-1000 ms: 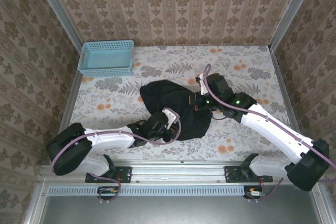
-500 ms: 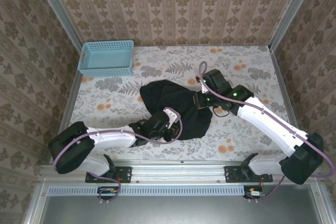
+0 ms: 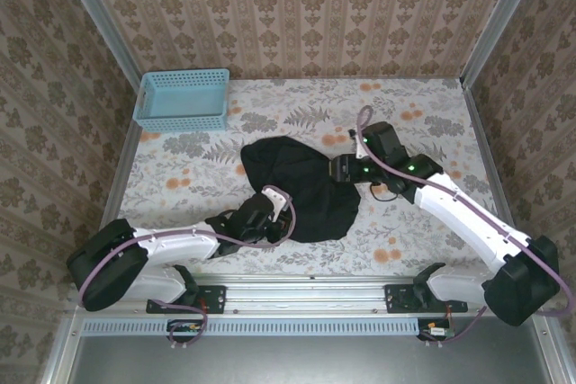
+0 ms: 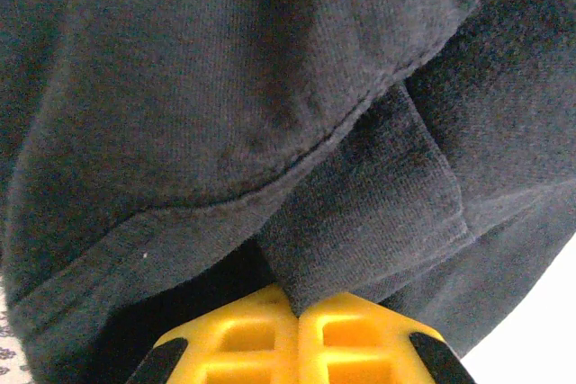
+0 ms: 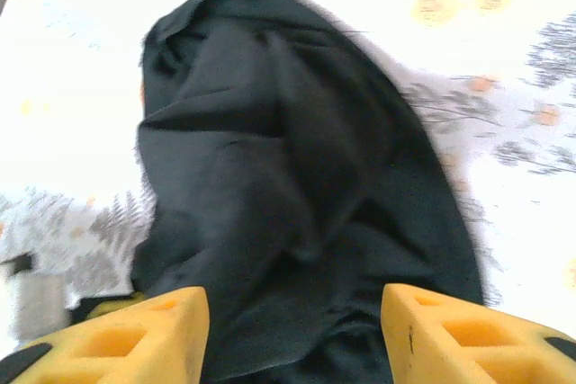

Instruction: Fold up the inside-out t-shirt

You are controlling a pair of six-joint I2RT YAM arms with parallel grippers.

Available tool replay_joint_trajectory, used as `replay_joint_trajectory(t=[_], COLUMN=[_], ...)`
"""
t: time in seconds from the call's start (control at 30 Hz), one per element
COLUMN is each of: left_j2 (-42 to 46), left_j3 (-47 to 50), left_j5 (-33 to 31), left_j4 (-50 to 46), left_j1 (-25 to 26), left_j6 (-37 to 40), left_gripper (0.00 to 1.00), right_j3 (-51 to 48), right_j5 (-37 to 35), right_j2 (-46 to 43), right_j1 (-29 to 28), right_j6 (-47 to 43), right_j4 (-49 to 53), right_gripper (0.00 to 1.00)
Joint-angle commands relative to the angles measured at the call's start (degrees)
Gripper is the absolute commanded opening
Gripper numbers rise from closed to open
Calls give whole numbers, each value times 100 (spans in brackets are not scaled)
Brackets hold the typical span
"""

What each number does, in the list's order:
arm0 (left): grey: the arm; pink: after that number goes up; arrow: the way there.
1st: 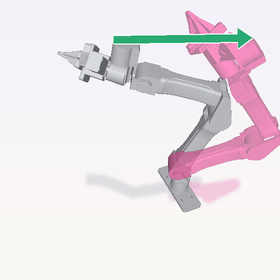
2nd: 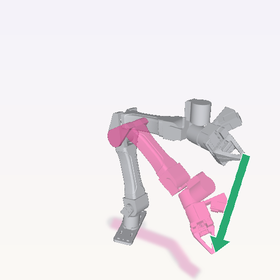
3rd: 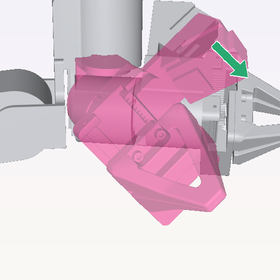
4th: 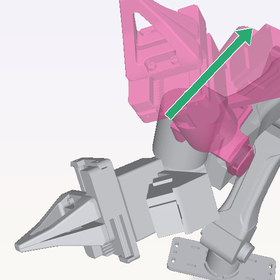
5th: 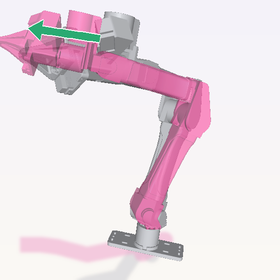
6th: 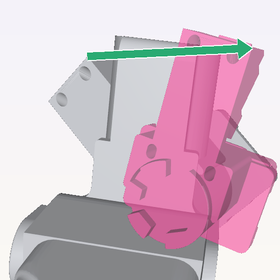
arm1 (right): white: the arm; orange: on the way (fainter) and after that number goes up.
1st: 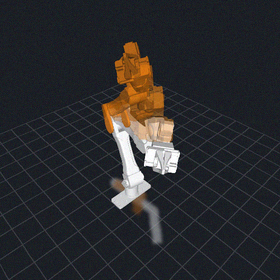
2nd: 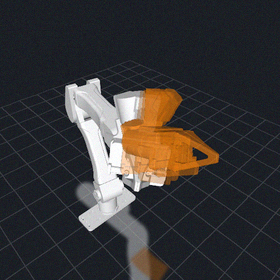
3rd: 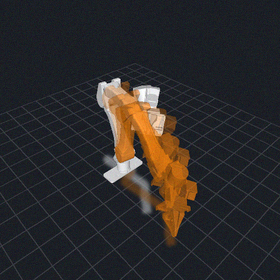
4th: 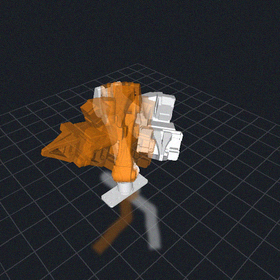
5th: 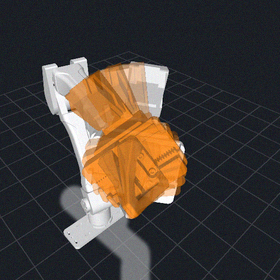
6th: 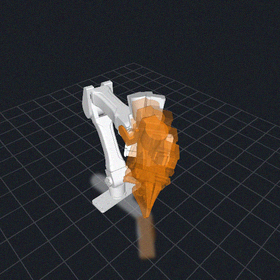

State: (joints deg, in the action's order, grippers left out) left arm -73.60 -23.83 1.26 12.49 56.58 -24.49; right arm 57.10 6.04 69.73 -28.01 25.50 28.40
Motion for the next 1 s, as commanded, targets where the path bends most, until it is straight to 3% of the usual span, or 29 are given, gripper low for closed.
replay_joint_trajectory(t=[0.0,0.2,0.4,0.53,0.97], left_j2=[92,52,31,-18,30], left_j3=[90,30,8,21,76], left_j5=[45,54,41,63,53], left_j4=[82,96,49,94,91], left_j1=[-41,-49,-57,-54,-58], left_j6=[-176,-165,-144,-156,-143], left_gripper=[8,8,8,8,8], right_j3=[-472,-1251,-1484,-1471,-766], right_j5=[58,636,1101,1215,1095], right_j2=[15,49,-30,122,900], right_j1=[162,78,-309,-448,-955], right_j6=[215,153,318,473,458], right_j4=[-286,-1087,-1563,-1848,-1830], right_gripper=[53,53,66,68,51])
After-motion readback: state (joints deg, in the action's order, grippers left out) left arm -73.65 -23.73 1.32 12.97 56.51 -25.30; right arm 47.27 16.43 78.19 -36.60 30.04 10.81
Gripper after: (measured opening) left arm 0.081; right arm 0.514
